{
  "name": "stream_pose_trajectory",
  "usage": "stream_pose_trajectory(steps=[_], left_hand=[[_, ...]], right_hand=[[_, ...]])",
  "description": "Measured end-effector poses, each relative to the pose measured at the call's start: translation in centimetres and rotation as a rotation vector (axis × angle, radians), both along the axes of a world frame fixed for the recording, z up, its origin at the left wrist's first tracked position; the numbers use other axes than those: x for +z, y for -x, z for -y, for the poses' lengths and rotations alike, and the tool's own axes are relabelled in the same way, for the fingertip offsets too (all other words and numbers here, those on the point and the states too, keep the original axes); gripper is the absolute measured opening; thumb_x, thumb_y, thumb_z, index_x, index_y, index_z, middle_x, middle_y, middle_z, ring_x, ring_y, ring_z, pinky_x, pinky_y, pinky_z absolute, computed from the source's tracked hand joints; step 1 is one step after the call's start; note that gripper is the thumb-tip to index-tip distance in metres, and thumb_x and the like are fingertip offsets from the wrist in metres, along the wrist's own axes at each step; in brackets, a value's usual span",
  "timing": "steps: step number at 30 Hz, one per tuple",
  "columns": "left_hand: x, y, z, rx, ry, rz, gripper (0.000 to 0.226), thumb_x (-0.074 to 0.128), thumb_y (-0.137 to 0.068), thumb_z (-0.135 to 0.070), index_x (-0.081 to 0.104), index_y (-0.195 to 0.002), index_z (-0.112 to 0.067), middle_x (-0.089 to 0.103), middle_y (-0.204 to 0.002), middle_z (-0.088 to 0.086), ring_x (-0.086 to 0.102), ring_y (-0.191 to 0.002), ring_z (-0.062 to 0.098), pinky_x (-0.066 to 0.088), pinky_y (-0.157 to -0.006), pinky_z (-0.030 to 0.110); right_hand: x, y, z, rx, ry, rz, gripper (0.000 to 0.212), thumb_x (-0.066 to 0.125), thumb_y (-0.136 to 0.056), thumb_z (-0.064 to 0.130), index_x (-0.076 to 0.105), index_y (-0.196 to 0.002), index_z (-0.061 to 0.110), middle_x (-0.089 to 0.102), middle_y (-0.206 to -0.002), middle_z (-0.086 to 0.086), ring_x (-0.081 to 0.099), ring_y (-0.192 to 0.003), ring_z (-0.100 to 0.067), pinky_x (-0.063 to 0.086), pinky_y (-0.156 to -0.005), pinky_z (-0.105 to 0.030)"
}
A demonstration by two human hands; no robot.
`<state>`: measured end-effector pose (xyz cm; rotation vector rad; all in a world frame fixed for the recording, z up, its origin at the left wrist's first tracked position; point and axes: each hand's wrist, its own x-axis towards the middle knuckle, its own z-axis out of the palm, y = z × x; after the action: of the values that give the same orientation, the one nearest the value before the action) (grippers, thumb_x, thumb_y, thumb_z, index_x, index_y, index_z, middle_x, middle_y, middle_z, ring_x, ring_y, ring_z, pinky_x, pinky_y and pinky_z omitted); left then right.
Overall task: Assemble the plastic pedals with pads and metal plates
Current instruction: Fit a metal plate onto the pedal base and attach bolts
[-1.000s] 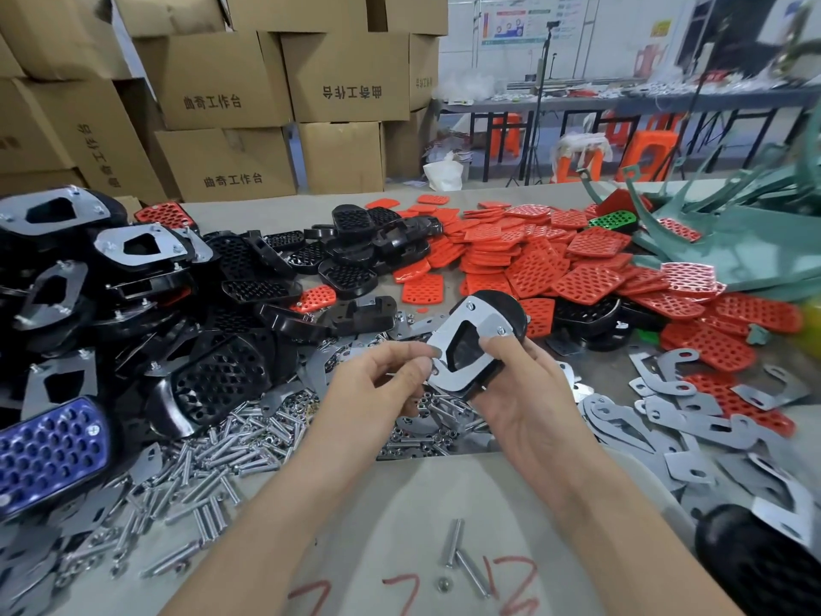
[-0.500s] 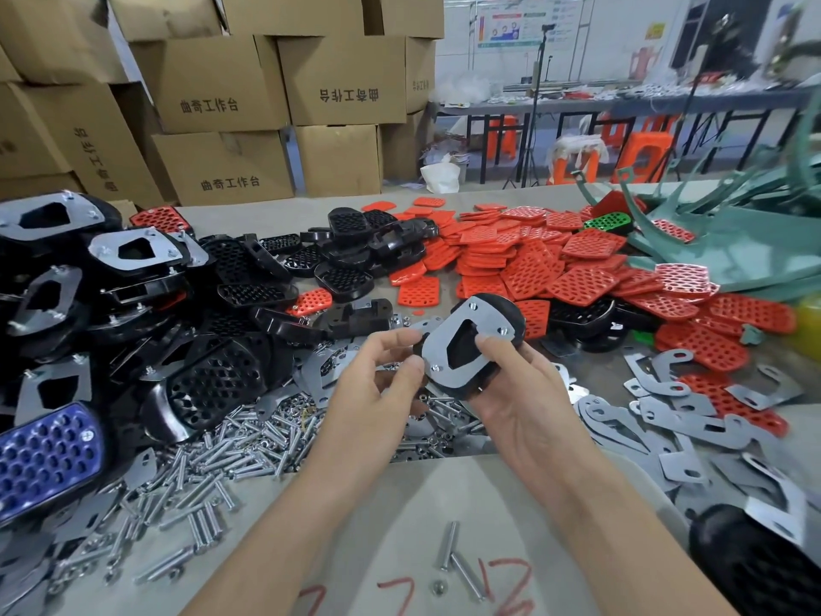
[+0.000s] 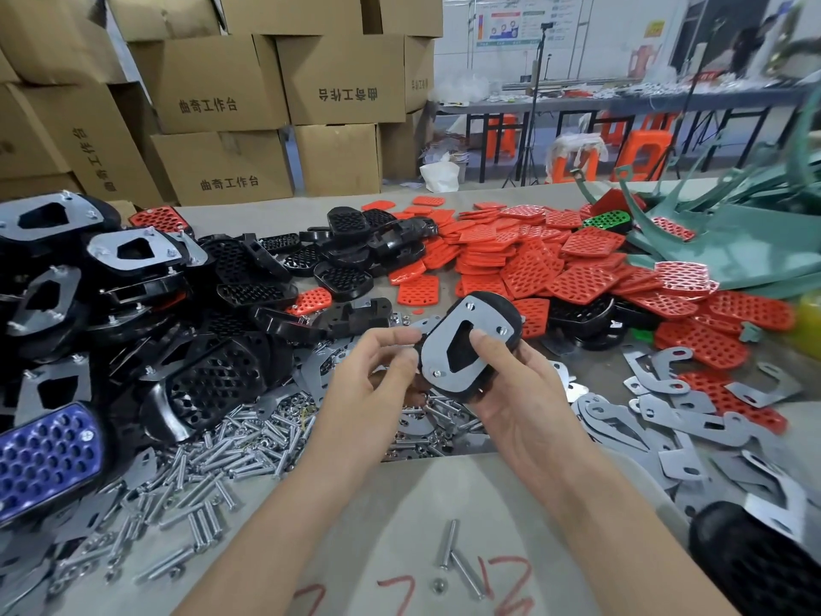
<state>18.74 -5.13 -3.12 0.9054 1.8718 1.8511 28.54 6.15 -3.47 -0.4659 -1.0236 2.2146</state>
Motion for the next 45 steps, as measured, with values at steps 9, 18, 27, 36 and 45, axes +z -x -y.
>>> stream_pose_trajectory(steps=[9, 18, 27, 36, 45], left_hand=[[0.7, 2.8, 2.7, -0.057, 0.431, -0.47, 0.012, 0.055, -0.101, -0.032, 0.065, -0.1, -0.038, 0.064, -0.092, -0.032, 0.061, -0.079, -0.007, 0.042, -0.065, 0.009], [0.6, 2.3, 1.9, -0.214, 0.866, -0.909, 0.031, 0.04, -0.105, -0.041, 0.052, -0.134, -0.039, 0.045, -0.119, -0.015, 0.045, -0.117, 0.006, 0.044, -0.096, 0.032], [1.2, 2.4, 2.7, -0.271, 0.822, -0.886, 0.027, 0.04, -0.104, -0.045, 0.054, -0.127, -0.041, 0.046, -0.119, -0.02, 0.046, -0.113, 0.0, 0.041, -0.099, 0.028], [2.1, 2.2, 3.5, -0.32, 0.698, -0.855, 0.027, 0.043, -0.103, -0.043, 0.059, -0.124, -0.037, 0.058, -0.114, -0.023, 0.051, -0.104, -0.008, 0.036, -0.085, 0.006], [2.4, 1.4, 2.2, -0.432, 0.806, -0.919, 0.021, 0.049, -0.103, -0.039, 0.062, -0.119, -0.036, 0.055, -0.097, -0.02, 0.049, -0.086, -0.002, 0.041, -0.081, 0.022]], right_hand=[[-0.2, -0.2, -1.7, -0.184, 0.073, -0.038, 0.023, 0.063, -0.098, 0.01, 0.067, -0.121, 0.006, 0.075, -0.118, -0.015, 0.073, -0.11, -0.029, 0.06, -0.093, -0.046], [0.4, -1.2, -2.3, -0.151, 0.21, -0.044, 0.038, 0.053, -0.104, 0.014, 0.056, -0.141, 0.003, 0.069, -0.131, -0.016, 0.067, -0.121, -0.029, 0.057, -0.096, -0.038], [1.0, -1.9, -2.0, -0.043, 0.25, -0.043, 0.036, 0.05, -0.104, 0.011, 0.059, -0.137, -0.001, 0.07, -0.13, -0.016, 0.065, -0.124, -0.029, 0.055, -0.094, -0.033], [0.7, -1.6, -2.2, -0.076, 0.176, -0.058, 0.039, 0.056, -0.102, 0.011, 0.057, -0.139, 0.001, 0.069, -0.131, -0.017, 0.068, -0.12, -0.03, 0.063, -0.086, -0.035], [0.5, -1.7, -2.6, -0.123, 0.184, -0.032, 0.039, 0.057, -0.102, 0.014, 0.057, -0.139, 0.003, 0.071, -0.127, -0.016, 0.071, -0.115, -0.029, 0.062, -0.085, -0.036]])
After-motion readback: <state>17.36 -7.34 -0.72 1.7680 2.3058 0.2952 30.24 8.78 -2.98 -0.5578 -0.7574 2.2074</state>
